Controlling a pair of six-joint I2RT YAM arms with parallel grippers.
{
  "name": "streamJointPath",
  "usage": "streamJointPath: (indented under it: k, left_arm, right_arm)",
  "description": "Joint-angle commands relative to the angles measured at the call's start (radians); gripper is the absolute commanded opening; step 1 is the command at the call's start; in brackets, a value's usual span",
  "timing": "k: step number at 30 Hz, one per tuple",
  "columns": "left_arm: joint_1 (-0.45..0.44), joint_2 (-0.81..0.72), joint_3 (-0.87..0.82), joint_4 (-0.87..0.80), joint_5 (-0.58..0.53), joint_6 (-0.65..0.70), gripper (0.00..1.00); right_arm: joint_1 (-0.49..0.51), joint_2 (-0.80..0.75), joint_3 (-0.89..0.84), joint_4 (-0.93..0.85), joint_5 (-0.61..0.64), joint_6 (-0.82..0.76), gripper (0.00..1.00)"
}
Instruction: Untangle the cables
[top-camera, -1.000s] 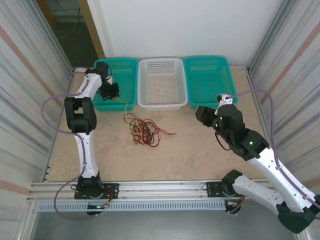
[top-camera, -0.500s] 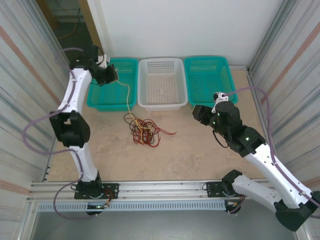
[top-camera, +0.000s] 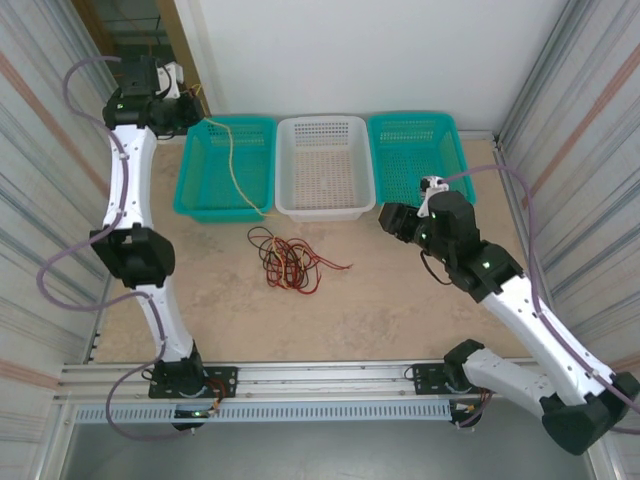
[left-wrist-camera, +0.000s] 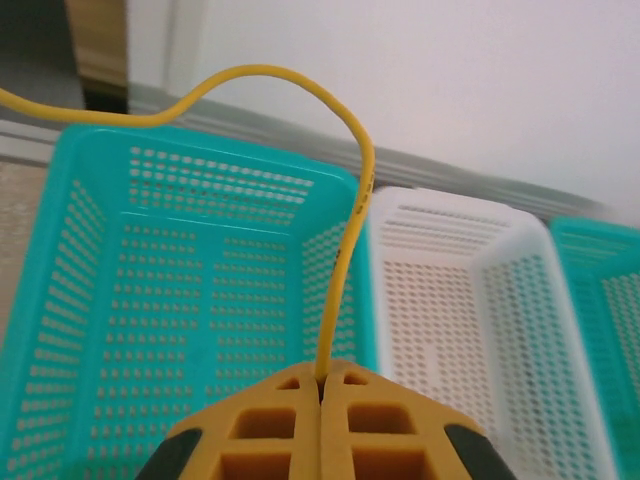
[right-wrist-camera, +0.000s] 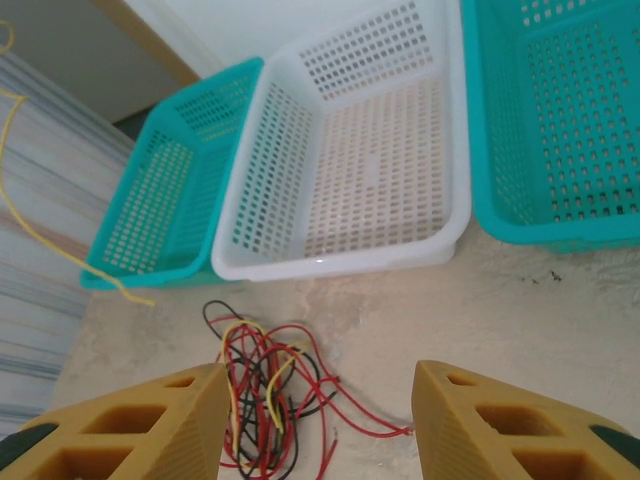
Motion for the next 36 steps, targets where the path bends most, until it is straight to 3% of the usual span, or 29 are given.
streamJointPath:
  k: [1, 16, 25, 26, 27, 29, 30, 34, 36]
  left_arm:
    - [0.032, 0.099, 0.090, 0.016, -0.025, -0.019, 0.00]
    - [0.054, 0.263, 0.171, 0.191, -0.064, -0.025, 0.00]
    - [0.037, 0.346, 0.091, 0.160, 0.037, -0.017, 0.00]
    - [0.032, 0.341, 0.068, 0.166, 0.043, -0.014, 0.13]
    - [0.025, 0.336, 0.047, 0.172, 0.047, -0.016, 0.32]
    - [0.009, 0.323, 0.017, 0.180, 0.047, -0.014, 0.54]
    - [-0.002, 0.313, 0.003, 0.183, 0.051, -0.006, 0.76]
    - [-0.046, 0.257, -0.028, 0.180, 0.013, 0.028, 0.96]
    - [-0.062, 0.218, -0.038, 0.168, -0.009, 0.039, 0.99]
  right_arm:
    - [-0.039, 0.063, 0.016, 0.062, -0.138, 0.016, 0.50]
    - [-0.052, 0.243, 0.047, 0.154, -0.274, -0.010, 0.46]
    - [-0.064, 0.263, 0.044, 0.166, -0.286, -0.014, 0.45]
    - [-0.065, 0.262, 0.044, 0.163, -0.287, -0.014, 0.45]
    - [-0.065, 0.259, 0.044, 0.161, -0.289, -0.013, 0.45]
    - [-0.063, 0.253, 0.041, 0.161, -0.290, -0.010, 0.45]
    - [-0.061, 0.249, 0.039, 0.161, -0.289, -0.006, 0.46]
    - [-0.040, 0.234, 0.056, 0.140, -0.267, -0.007, 0.46]
    - [-0.016, 0.224, 0.074, 0.114, -0.236, -0.017, 0.48]
